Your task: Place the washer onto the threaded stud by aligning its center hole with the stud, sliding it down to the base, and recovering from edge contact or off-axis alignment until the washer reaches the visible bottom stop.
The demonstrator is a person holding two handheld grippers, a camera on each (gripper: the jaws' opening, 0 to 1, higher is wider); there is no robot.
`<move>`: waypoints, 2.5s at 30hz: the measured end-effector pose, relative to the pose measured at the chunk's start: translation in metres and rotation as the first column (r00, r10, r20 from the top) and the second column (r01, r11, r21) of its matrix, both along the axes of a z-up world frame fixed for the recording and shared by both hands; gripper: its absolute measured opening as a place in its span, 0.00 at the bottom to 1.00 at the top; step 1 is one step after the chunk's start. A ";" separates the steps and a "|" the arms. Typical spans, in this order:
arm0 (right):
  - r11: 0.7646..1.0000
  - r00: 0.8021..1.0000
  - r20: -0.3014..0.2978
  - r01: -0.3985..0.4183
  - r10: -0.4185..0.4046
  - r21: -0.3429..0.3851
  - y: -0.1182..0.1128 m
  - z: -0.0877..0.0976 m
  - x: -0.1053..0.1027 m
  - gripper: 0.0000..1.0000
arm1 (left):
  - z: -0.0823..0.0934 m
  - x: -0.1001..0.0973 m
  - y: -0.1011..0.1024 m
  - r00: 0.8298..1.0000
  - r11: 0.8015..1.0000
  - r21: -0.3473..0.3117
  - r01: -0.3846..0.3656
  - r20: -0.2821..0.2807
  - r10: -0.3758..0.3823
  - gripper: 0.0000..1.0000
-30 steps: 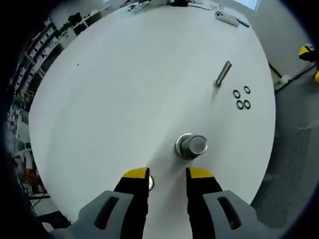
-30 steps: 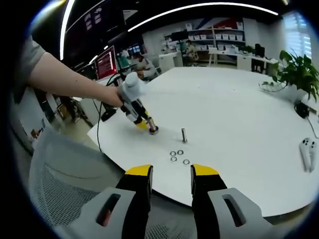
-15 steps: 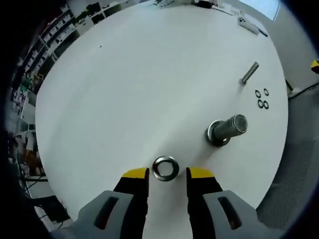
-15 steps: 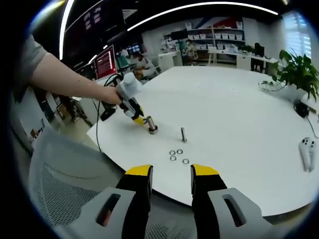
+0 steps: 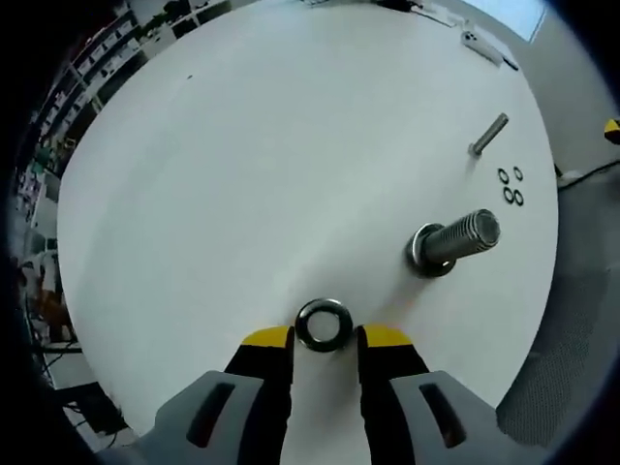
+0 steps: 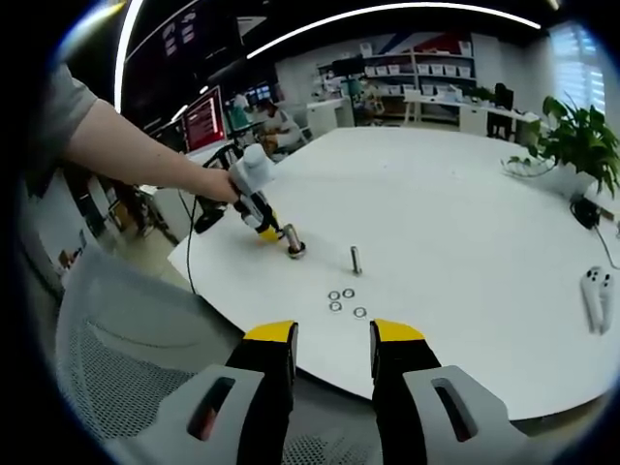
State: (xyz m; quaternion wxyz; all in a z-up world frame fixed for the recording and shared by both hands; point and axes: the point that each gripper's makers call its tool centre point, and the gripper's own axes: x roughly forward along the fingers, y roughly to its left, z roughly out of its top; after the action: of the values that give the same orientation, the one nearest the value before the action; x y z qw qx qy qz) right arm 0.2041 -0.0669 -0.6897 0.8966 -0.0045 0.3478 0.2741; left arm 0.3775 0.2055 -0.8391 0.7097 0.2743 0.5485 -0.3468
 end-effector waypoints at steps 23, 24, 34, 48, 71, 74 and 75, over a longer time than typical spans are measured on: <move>1.000 1.000 0.007 0.003 -0.003 0.006 -0.001 0.001 0.000 0.32 | 0.007 -0.047 -0.022 0.991 0.991 0.026 0.131 -0.032 -0.130 0.21; 1.000 1.000 0.008 0.003 -0.003 0.006 -0.001 0.001 0.000 0.32 | 0.007 -0.049 -0.023 0.991 0.991 0.025 0.131 -0.033 -0.131 0.21; 1.000 1.000 0.014 0.003 -0.003 0.014 0.000 0.003 0.001 0.32 | 0.003 -0.050 -0.021 0.984 0.985 0.049 0.167 -0.063 -0.164 0.24; 1.000 1.000 0.016 0.004 -0.004 0.016 0.001 0.003 0.001 0.32 | 0.000 -0.046 -0.020 0.993 0.992 0.067 0.106 -0.060 -0.102 0.20; 1.000 1.000 0.013 0.004 -0.004 0.017 0.000 0.003 0.000 0.32 | 0.006 -0.055 -0.019 0.988 0.988 0.062 0.143 -0.061 -0.139 0.18; 1.000 1.000 0.012 0.002 -0.002 0.014 0.001 0.003 0.000 0.32 | 0.015 -0.054 -0.025 0.990 0.989 0.037 0.140 -0.040 -0.139 0.18; 1.000 1.000 0.012 -0.001 0.001 0.014 0.001 0.003 0.000 0.32 | 0.019 -0.052 -0.026 0.990 0.989 0.029 0.142 -0.029 -0.141 0.18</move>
State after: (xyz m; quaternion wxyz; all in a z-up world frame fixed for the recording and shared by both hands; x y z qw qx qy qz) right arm 0.2043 -0.0661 -0.6870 0.8986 -0.0002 0.3406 0.2768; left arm 0.3255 0.1792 -0.8205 0.6716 0.3187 0.5423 -0.3915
